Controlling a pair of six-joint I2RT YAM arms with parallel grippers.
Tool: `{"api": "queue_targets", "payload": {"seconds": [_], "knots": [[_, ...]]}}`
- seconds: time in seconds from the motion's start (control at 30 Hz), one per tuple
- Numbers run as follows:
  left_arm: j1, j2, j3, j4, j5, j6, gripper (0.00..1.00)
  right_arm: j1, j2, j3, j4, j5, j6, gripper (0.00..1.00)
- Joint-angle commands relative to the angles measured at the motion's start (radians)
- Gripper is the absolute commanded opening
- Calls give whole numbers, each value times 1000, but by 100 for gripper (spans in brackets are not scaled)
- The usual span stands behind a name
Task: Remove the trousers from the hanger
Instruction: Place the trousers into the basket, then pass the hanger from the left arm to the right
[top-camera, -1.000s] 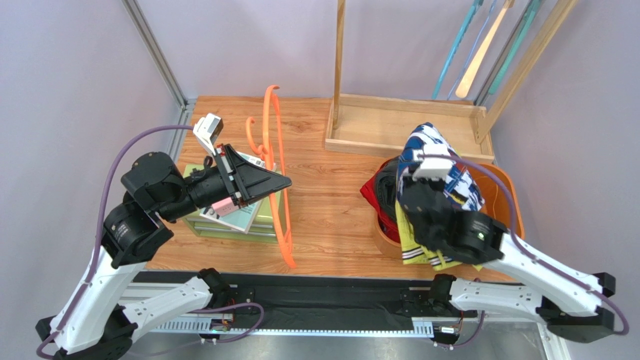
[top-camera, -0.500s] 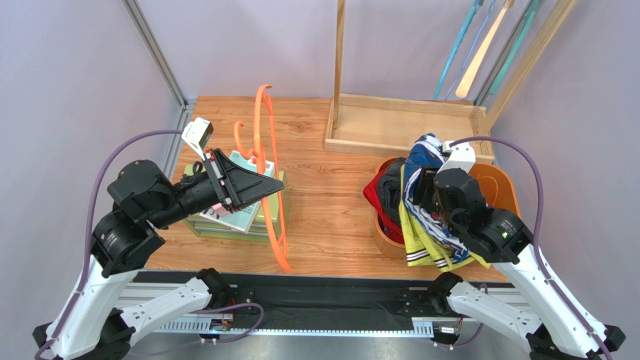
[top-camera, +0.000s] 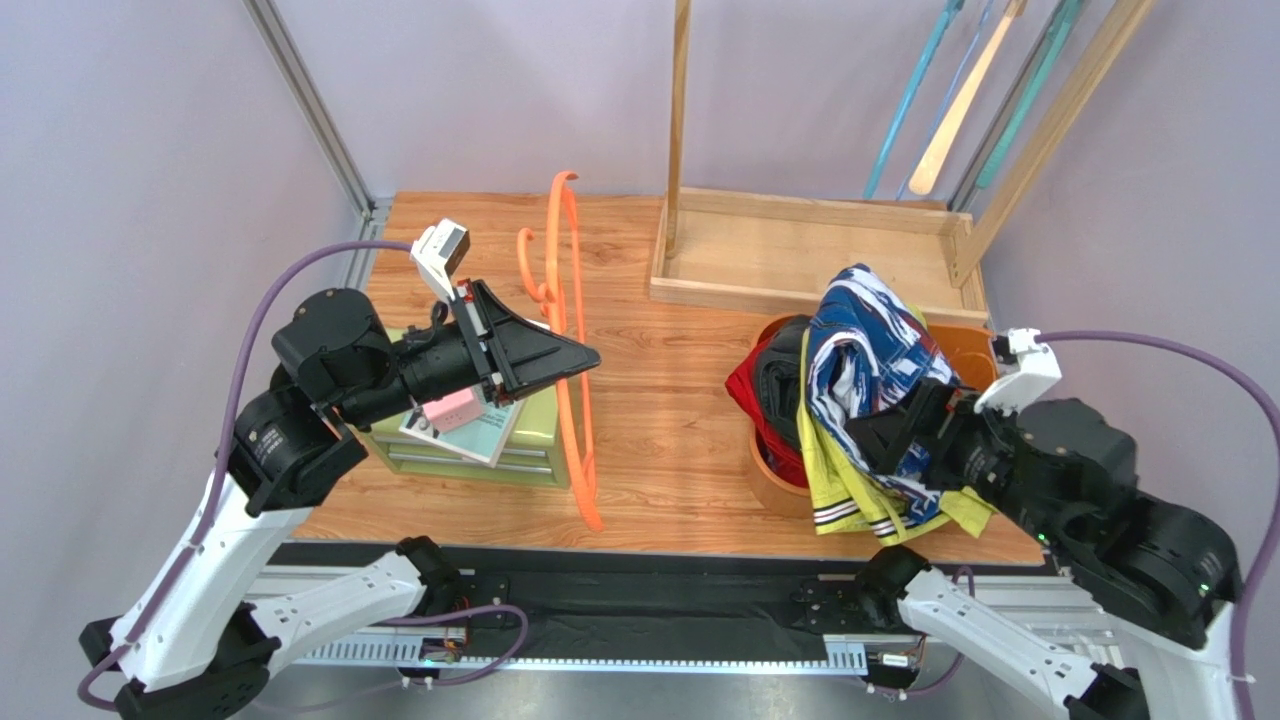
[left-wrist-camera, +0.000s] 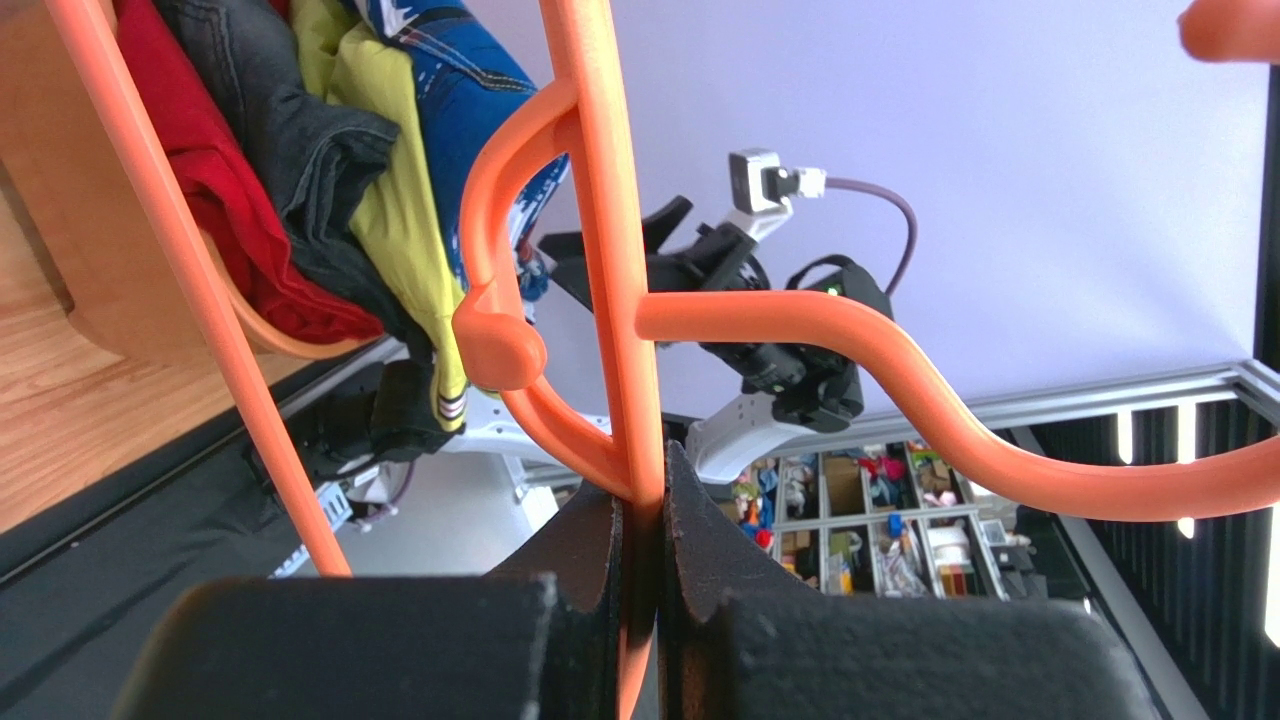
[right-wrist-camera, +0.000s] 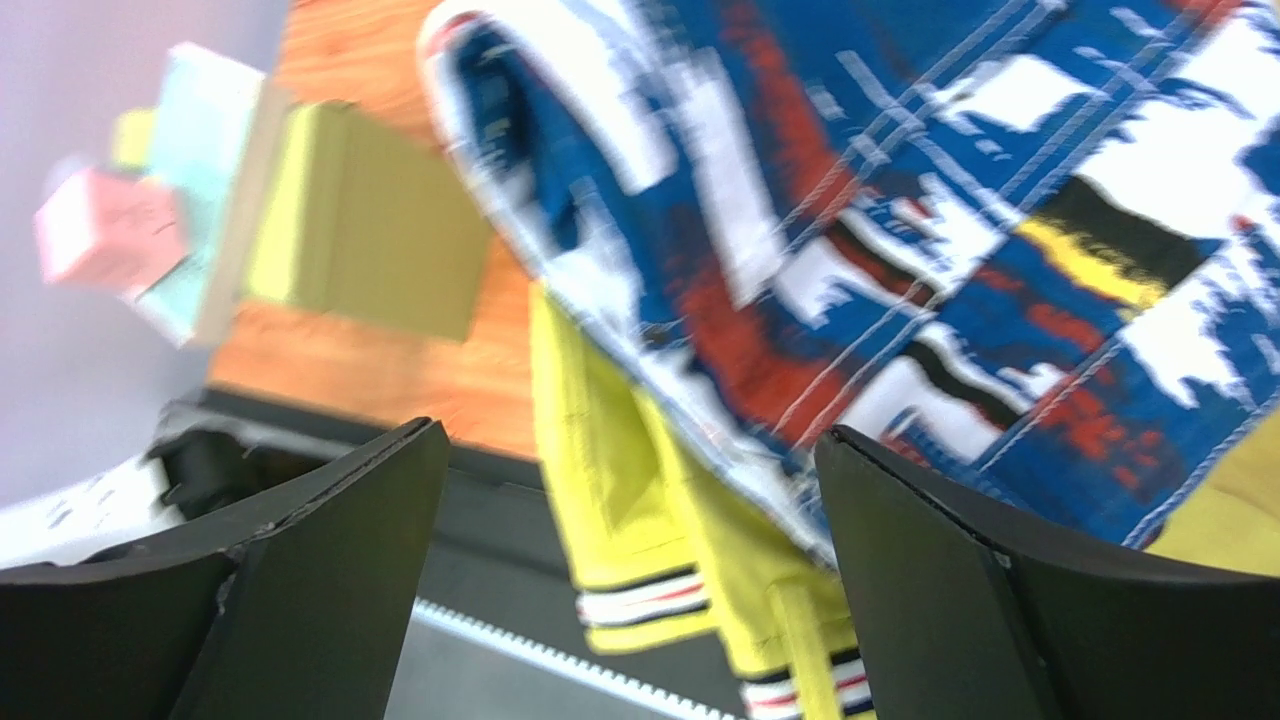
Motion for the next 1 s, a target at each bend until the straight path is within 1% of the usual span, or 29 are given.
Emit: {"api": "queue_targets", "payload": {"seconds": [0.0, 0.07, 0.17, 0.23, 0.3, 0.33, 0.37, 0.4, 0.47, 0.57, 0.6, 0.67, 0.7, 0.73, 0.8, 0.83, 0.9, 0.93, 0.97], "knots": [[2, -1, 27, 68, 26, -11, 0, 0, -20, 115, -66, -208, -72, 100], [2, 5, 31, 69, 23, -13, 0, 0, -20, 146, -22, -294, -132, 100], [3, 15, 38, 72, 12, -10, 0, 0, 43, 218, 24, -418, -183, 100], [3, 22, 39, 75, 11, -8, 0, 0, 110, 244, 64, -507, -171, 100], [5, 34, 44, 78, 11, -5, 0, 0, 155, 235, 171, -598, -143, 100], [5, 39, 47, 77, 12, -2, 0, 0, 166, 212, 211, -621, -126, 100], [7, 46, 48, 77, 11, -2, 0, 0, 185, 201, 287, -641, -96, 100], [7, 49, 50, 77, 9, -1, 0, 3, 196, 191, 318, -675, -82, 100], [10, 61, 53, 78, 4, 2, 0, 16, 224, 163, 398, -683, -48, 99], [11, 81, 62, 80, 3, 7, 0, 111, 256, 145, 490, -629, -20, 97], [10, 86, 65, 81, 0, 8, 0, 189, 273, 149, 501, -557, -19, 97], [13, 100, 73, 83, -3, 15, 0, 281, 336, 167, 501, -474, -26, 98], [13, 103, 74, 86, -6, 15, 0, 356, 359, 190, 503, -416, -32, 98], [13, 111, 74, 89, -6, 15, 0, 389, 377, 195, 512, -391, -31, 98], [16, 115, 76, 92, -9, 16, 0, 431, 402, 178, 572, -368, -17, 93], [14, 115, 76, 94, -8, 16, 0, 437, 403, 168, 599, -370, 1, 92], [17, 117, 73, 95, -8, 15, 0, 448, 410, 149, 676, -373, 18, 86], [19, 117, 67, 98, -6, 13, 0, 452, 414, 137, 699, -392, 23, 84], [19, 115, 64, 103, -6, 12, 0, 458, 426, 132, 736, -396, 24, 79]]}}
